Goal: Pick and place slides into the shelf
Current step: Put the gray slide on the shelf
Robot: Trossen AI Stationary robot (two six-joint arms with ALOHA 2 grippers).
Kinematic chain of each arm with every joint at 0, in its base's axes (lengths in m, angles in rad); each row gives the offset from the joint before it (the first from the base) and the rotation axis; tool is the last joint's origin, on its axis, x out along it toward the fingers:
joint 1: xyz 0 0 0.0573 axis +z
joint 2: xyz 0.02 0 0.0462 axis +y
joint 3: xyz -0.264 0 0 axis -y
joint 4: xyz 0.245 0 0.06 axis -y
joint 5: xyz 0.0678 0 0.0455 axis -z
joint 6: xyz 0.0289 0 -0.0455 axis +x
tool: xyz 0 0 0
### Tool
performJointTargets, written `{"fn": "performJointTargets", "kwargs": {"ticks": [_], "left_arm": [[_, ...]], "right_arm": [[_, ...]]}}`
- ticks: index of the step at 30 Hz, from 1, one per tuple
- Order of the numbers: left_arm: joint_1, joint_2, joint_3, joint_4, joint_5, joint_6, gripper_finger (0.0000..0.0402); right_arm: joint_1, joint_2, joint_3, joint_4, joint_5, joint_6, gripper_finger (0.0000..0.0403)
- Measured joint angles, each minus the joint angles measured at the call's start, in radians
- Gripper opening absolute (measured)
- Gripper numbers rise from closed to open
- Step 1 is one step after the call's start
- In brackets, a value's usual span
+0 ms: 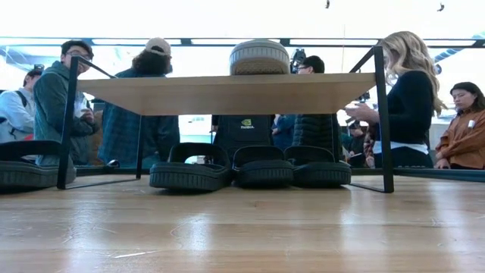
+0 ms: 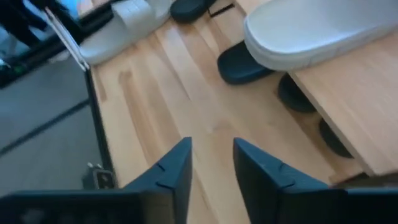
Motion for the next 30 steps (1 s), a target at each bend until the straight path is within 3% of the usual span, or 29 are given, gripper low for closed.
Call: {"fn": "performJointTargets", "kwargs": {"ticks": [2,6,10,20,30], "left_arm": [[-0.046,0.044,0.009,-0.001,-0.09,-0.058,0.02],[-0.091,0.126,0.019,-0.076,-0.129,-0.186,0.0203],[-0.098,0.2,0.018,-0.161,-0.128,-0.272,0.0203],[-0.098,0.309,-0.012,-0.159,-0.121,-0.295,0.0203],[-0.097,0.27,-0.188,-0.153,-0.059,-0.392,0.0183]], "right_arm": [[0.012,0.0,0.0,-0.025,0.0,0.001,0.013],[0.029,0.0,0.0,-0.08,0.006,0.0,0.0159],[0.033,0.0,0.0,-0.123,0.013,-0.004,0.0177],[0.032,-0.002,0.0,-0.162,0.016,-0.003,0.0192],[0.032,-0.002,0.0,-0.17,0.016,-0.001,0.0192]]}}
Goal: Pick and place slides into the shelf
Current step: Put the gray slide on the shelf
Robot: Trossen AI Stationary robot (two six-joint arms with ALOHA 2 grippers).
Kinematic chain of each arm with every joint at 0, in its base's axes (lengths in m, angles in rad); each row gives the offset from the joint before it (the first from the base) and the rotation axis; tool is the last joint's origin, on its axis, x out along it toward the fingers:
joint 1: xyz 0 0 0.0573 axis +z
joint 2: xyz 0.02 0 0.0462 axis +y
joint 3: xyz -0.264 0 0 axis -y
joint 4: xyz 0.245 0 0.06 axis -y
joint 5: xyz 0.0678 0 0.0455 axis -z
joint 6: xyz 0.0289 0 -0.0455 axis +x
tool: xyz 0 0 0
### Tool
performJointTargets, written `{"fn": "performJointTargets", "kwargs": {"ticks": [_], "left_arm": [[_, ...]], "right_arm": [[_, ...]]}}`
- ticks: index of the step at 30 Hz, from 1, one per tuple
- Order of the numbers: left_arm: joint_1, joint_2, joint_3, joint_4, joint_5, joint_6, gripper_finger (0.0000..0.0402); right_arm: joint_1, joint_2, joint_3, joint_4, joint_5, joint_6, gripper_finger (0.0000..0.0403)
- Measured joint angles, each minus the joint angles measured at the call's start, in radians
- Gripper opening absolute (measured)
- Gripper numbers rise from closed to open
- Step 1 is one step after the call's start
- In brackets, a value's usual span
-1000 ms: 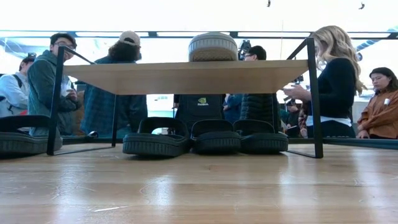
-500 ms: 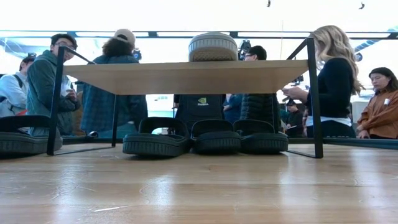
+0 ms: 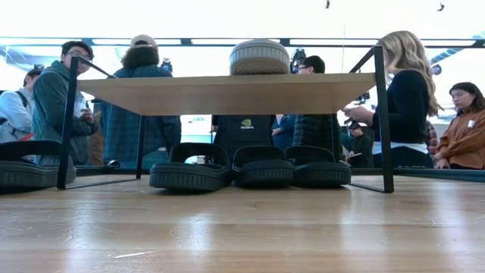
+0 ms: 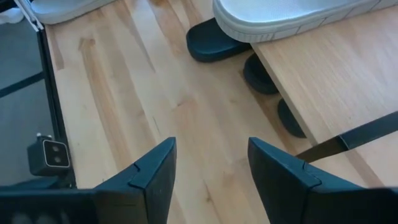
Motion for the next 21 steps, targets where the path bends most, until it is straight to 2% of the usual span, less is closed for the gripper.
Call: {"fn": "performJointTargets", "kwargs": {"ticks": [6,11,19,21], "left_arm": [[-0.001,-0.05,-0.082,0.086,0.002,0.004,0.0146],[-0.001,-0.055,-0.111,0.093,0.003,0.026,0.0114],[-0.001,-0.057,-0.126,0.113,0.003,0.029,0.0015],[0.0,-0.057,-0.122,0.111,0.002,0.03,0.0007]], "right_arm": [[0.0,0.0,0.0,-0.013,-0.002,0.02,0.0192],[-0.003,-0.002,0.0,-0.021,-0.005,0.02,0.0192],[-0.004,-0.002,0.0,-0.042,-0.007,0.032,0.0192],[-0.004,-0.006,-0.001,-0.046,-0.009,0.039,0.0192]]}}
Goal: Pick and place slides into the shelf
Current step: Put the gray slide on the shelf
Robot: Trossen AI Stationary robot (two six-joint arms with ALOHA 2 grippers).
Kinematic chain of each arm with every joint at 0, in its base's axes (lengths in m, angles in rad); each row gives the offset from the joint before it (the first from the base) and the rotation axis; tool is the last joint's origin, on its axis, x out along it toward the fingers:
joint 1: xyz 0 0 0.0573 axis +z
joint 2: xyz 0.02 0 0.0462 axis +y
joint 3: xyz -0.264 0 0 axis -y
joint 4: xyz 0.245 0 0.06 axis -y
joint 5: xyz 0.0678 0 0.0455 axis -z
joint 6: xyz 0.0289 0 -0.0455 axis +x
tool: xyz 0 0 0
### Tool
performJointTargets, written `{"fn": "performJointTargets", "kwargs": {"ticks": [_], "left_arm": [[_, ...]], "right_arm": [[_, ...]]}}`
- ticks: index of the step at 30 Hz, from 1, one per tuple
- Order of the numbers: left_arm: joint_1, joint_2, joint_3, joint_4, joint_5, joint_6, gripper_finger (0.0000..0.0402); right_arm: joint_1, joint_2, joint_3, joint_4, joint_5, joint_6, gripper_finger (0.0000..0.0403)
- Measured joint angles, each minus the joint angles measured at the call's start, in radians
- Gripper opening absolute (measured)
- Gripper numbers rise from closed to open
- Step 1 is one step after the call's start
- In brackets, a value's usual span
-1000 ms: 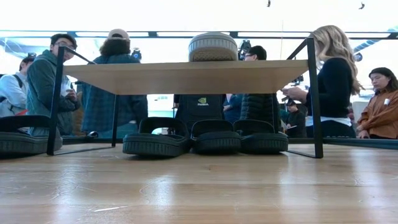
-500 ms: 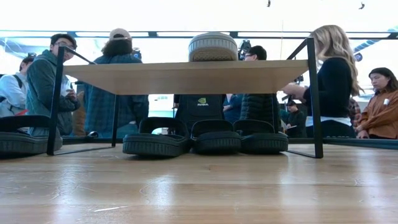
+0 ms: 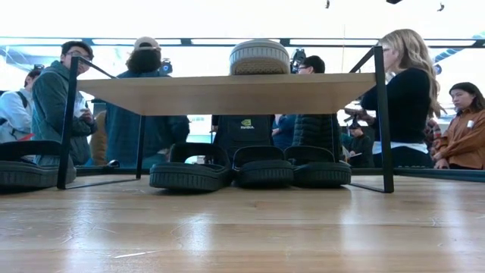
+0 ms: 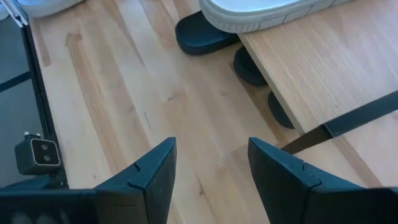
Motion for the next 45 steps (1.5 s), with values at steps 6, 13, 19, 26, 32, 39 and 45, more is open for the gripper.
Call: {"fn": "performJointTargets", "kwargs": {"ticks": [6,13,19,26,32,39,45], "left_arm": [[0.0,-0.004,0.126,0.004,0.0,0.11,0.0002],[0.005,-0.027,0.43,-0.11,-0.117,0.204,0.0001],[0.119,-0.073,0.538,-0.114,-0.401,0.365,0.0],[0.367,-0.076,0.547,-0.118,-0.622,0.737,0.0],[0.546,-0.087,0.558,-0.118,-0.812,0.936,0.0],[0.681,-0.126,0.547,-0.117,-0.898,1.15,0.0],[0.847,-0.149,0.483,-0.12,-0.902,1.171,0.0]], "right_arm": [[0.0,-0.043,0.0,-0.002,0.001,0.005,0.0191],[0.0,-0.12,0.0,-0.002,0.035,0.007,0.0191],[0.0,-0.175,0.0,-0.006,0.111,-0.003,0.0191],[0.0,-0.188,0.0,-0.01,0.138,-0.019,0.0191],[0.0,-0.184,0.0,-0.028,0.139,-0.012,0.0191],[0.002,-0.187,0.0,-0.029,0.139,-0.013,0.0185],[0.002,-0.186,0.0,-0.062,0.139,-0.015,0.0175]]}}
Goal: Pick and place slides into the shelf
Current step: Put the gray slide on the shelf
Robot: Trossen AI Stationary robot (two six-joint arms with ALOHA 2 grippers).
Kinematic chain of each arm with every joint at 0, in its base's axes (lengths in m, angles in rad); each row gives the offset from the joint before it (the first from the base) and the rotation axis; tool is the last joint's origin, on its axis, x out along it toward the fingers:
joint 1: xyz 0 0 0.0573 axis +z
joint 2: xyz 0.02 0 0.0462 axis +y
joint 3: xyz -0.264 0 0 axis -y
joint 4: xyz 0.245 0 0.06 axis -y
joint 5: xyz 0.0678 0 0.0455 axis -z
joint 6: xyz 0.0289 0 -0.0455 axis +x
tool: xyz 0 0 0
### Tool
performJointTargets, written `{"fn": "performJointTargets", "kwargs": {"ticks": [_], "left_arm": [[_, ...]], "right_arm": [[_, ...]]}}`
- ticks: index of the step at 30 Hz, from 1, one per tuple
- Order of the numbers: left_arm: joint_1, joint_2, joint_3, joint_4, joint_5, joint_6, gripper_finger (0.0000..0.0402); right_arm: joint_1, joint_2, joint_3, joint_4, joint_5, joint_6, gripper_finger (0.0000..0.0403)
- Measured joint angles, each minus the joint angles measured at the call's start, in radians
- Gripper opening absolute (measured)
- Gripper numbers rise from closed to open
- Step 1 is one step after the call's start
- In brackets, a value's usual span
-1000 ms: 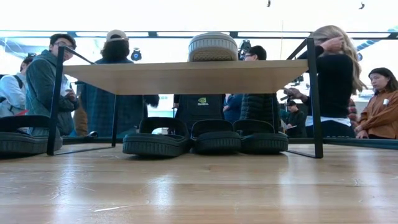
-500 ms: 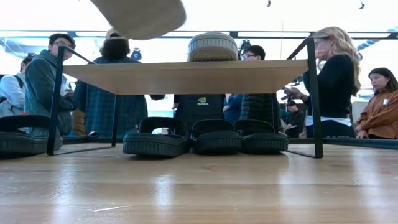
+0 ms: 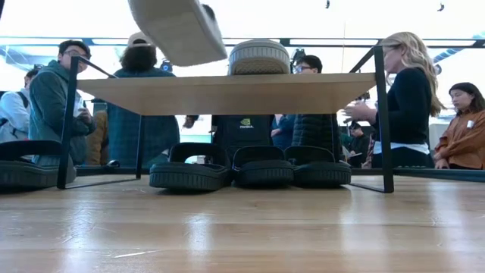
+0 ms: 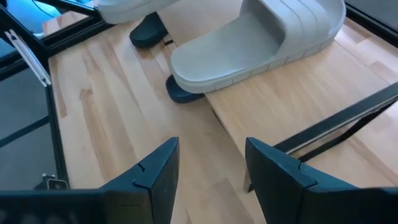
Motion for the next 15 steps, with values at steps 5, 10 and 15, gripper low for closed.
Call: {"fn": "performJointTargets", "kwargs": {"ticks": [5,10,15], "left_arm": [[0.077,0.0,-0.026,0.015,0.017,0.014,0.0],[0.076,-0.003,-0.08,0.156,0.019,0.121,0.0],[0.091,-0.003,-0.169,0.226,0.047,0.152,0.0]], "right_arm": [[0.0,0.0,0.0,-0.023,0.001,0.003,0.0167],[0.0,0.0,-0.002,-0.045,0.001,0.003,0.0159],[0.0,-0.001,-0.002,-0.048,0.001,0.003,0.0151]]}}
